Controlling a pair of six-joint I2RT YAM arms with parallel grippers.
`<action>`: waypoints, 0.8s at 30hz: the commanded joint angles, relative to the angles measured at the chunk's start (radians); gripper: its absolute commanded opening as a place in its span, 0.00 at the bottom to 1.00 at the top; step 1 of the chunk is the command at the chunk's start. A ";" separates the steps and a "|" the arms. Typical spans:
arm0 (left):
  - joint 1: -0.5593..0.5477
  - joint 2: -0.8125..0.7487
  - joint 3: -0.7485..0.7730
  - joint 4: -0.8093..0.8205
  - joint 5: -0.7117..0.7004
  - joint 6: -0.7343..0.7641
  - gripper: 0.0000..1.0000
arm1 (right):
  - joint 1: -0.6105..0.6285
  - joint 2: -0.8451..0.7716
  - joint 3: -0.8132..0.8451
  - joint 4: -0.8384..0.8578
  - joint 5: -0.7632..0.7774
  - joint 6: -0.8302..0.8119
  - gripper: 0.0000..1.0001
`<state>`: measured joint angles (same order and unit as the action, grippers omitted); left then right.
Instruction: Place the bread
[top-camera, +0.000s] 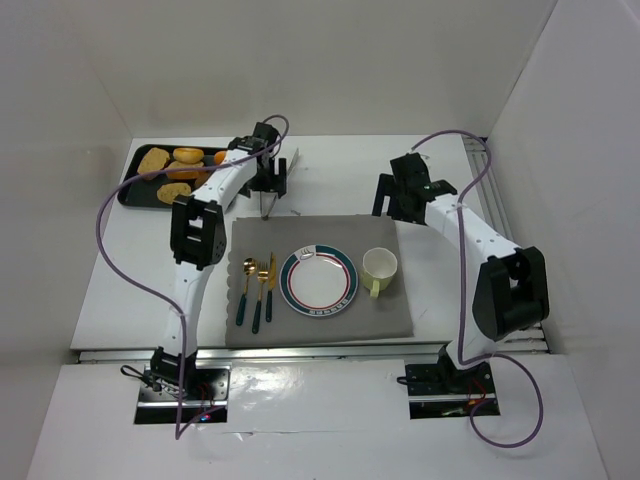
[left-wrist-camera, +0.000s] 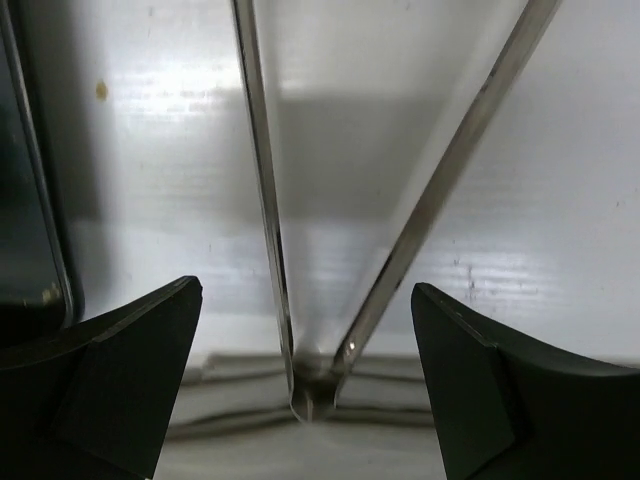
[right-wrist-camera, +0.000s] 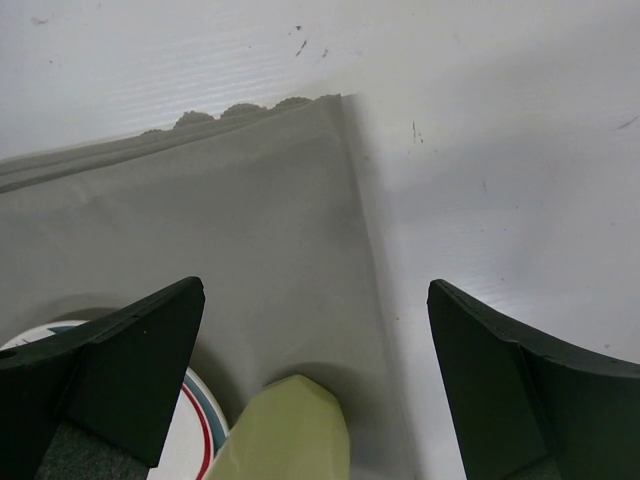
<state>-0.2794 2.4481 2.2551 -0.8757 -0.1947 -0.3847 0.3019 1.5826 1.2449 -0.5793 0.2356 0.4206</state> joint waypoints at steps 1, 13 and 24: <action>-0.003 0.061 0.095 0.014 0.078 0.089 0.99 | -0.006 0.027 0.063 0.039 -0.004 -0.014 1.00; 0.029 0.229 0.276 0.055 0.107 0.099 0.99 | -0.006 0.045 0.083 0.019 0.007 -0.014 1.00; 0.020 0.157 0.274 0.104 0.037 0.184 0.37 | -0.006 0.065 0.073 0.018 -0.027 -0.005 1.00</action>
<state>-0.2546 2.6637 2.5320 -0.7933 -0.1322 -0.2398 0.3019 1.6310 1.2842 -0.5774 0.2241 0.4179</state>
